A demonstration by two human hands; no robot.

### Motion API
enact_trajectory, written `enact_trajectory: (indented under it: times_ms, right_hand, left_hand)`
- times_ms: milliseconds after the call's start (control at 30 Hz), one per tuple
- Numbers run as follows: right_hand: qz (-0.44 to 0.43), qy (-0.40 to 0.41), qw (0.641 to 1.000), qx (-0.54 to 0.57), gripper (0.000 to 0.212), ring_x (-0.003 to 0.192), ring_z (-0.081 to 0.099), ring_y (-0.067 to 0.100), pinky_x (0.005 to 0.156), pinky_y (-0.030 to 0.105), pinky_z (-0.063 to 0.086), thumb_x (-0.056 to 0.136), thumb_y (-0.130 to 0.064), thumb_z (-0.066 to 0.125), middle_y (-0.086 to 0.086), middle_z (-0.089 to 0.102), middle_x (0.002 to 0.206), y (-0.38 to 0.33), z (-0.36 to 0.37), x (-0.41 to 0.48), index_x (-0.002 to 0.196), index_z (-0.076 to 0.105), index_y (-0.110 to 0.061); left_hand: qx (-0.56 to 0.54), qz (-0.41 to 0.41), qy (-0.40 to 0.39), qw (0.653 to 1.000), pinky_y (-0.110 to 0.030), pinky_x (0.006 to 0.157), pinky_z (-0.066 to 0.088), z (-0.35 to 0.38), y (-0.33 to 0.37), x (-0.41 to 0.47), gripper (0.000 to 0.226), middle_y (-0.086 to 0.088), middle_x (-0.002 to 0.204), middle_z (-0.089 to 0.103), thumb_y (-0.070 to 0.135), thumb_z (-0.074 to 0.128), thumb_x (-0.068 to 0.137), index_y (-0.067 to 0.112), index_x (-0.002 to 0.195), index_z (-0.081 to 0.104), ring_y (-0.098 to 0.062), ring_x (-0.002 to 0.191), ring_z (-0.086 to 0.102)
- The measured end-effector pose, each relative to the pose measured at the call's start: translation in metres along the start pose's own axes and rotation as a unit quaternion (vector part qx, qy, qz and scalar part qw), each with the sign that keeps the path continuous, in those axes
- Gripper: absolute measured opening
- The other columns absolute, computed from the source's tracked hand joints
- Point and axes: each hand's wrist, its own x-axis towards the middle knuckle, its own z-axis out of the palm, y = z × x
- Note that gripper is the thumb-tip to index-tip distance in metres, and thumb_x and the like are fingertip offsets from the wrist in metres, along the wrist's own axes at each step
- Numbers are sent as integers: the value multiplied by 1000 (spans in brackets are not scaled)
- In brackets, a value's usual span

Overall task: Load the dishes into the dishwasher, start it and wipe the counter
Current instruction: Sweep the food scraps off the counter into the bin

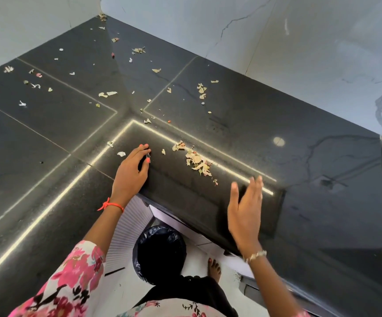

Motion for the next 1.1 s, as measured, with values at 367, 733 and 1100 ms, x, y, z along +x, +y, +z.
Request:
enact_trajectory:
  times_ms: [367, 733, 1100]
  right_hand:
    - [35, 4, 982, -184, 95, 145, -9, 27, 116, 42, -10, 86, -69, 9, 19, -5, 155, -55, 69, 10, 145, -4, 4]
    - [-309, -74, 947, -42, 57, 145, -2, 16, 118, 34, -3, 98, -39, 26, 6, 9, 157, -135, 98, 65, 146, 23, -9]
    - [-525, -228, 786, -234, 71, 145, 0, 11, 119, 36, -4, 94, -58, 16, -1, 6, 158, -161, 147, 40, 150, 9, -14]
  left_hand:
    - [14, -7, 5, 1000, -24, 109, 26, 3, -2, -1, 34, -2, 140, 48, 12, 48, 94, 9, 127, 55, -12, 135, 37]
    - [-161, -21, 85, 983, -11, 108, 27, -18, -2, -1, 41, 1, 132, 51, -8, 48, 88, 6, 126, 54, -8, 130, 40]
    - [-5, -108, 93, 990, -22, 112, 18, -76, -87, 53, 41, -15, 142, 43, -7, 37, 91, -1, 130, 49, -23, 137, 34]
